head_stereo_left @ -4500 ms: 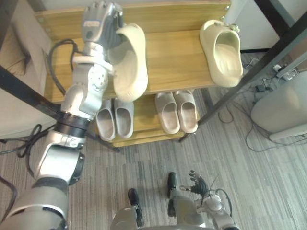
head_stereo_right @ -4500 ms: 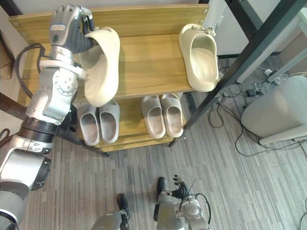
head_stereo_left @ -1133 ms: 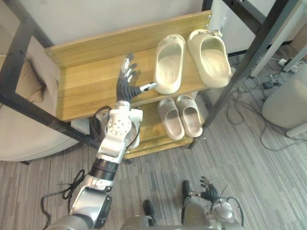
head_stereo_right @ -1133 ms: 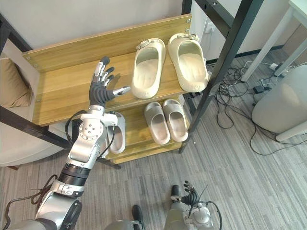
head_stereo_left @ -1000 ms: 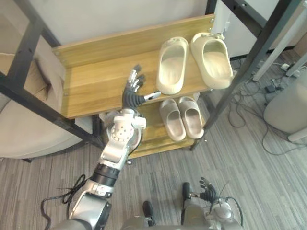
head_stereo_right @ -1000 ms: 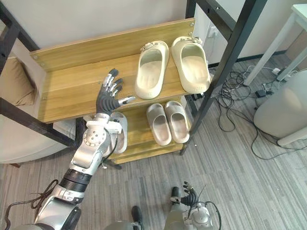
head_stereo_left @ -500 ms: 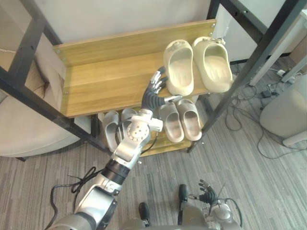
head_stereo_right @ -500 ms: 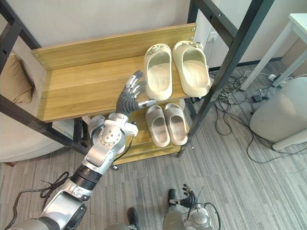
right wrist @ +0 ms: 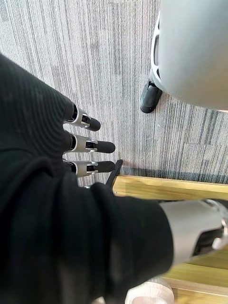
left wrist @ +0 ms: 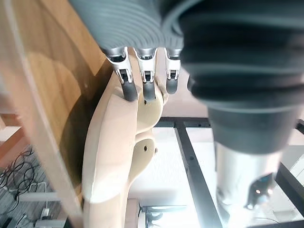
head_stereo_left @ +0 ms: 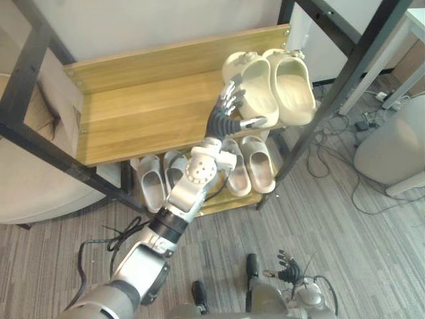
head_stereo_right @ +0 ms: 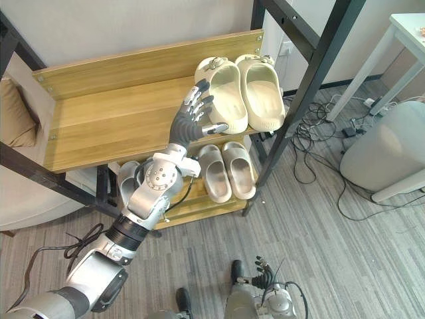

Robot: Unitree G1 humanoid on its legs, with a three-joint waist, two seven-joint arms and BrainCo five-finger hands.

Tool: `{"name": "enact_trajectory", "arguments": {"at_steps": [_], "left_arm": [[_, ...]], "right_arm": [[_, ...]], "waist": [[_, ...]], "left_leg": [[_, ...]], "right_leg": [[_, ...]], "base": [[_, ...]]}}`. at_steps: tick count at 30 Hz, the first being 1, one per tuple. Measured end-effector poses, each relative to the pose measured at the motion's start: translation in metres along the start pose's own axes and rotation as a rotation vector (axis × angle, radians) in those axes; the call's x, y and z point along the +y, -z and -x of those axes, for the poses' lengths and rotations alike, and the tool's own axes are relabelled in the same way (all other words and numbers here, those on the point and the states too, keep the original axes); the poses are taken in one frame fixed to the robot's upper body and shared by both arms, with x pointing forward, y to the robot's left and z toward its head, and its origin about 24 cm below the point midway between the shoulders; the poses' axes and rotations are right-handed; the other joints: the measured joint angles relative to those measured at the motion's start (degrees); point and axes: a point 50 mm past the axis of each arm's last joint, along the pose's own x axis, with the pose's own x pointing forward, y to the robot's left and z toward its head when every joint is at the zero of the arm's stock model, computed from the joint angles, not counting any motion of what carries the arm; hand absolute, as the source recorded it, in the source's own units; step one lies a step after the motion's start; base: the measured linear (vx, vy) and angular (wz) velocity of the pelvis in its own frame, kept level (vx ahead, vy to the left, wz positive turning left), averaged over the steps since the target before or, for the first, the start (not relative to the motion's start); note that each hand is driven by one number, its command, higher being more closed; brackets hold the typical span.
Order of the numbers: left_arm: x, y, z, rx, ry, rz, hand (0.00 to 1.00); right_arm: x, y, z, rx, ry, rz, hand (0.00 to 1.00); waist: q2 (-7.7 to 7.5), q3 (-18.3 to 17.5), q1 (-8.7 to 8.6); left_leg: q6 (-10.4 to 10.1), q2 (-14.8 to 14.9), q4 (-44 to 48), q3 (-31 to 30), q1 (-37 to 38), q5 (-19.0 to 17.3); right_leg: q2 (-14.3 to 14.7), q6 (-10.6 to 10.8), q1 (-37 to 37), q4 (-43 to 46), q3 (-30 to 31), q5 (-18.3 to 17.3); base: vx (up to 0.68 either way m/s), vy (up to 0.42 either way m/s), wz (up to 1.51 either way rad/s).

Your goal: Organize the slippers on the shoe rack

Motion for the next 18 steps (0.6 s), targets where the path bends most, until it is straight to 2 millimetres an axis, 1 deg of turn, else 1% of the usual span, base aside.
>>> {"name": "enact_trajectory", "arguments": {"at_steps": [5,12,18], "left_arm": [[0.002,-0.007,-0.005,-0.025,0.0,-0.013,0.0],[0.006,-0.008,-0.006,-0.028,-0.013,-0.01,0.0],[0.01,-0.009,-0.006,-0.031,-0.025,-0.01,0.0]], "right_arm": [[0.0,0.0,0.0,0.0,0.004,0.0,0.0],[0.0,0.0,0.0,0.0,0.005,-0.001,0.0],[0.0,0.001,0.0,0.002,0.005,0.0,0.0]], "waist": [[-0.03,0.0,-0.36],[-0.04,0.0,-1.15],[-0.04,0.0,-1.15]], "left_leg": [[0.0,0.0,-0.1,-0.1,0.0,0.0],[0.0,0.0,-0.1,-0.4,0.0,0.0],[0.1,0.0,0.0,-1.2,0.0,0.1]], "right_leg": [[0.0,0.0,0.0,0.0,-0.2,0.0],[0.0,0.0,0.1,0.0,-0.4,0.0],[-0.1,0.0,0.5,0.0,-0.8,0.0]], "base": [[0.0,0.0,0.0],[0.0,0.0,0.0],[0.0,0.001,0.05]]}}
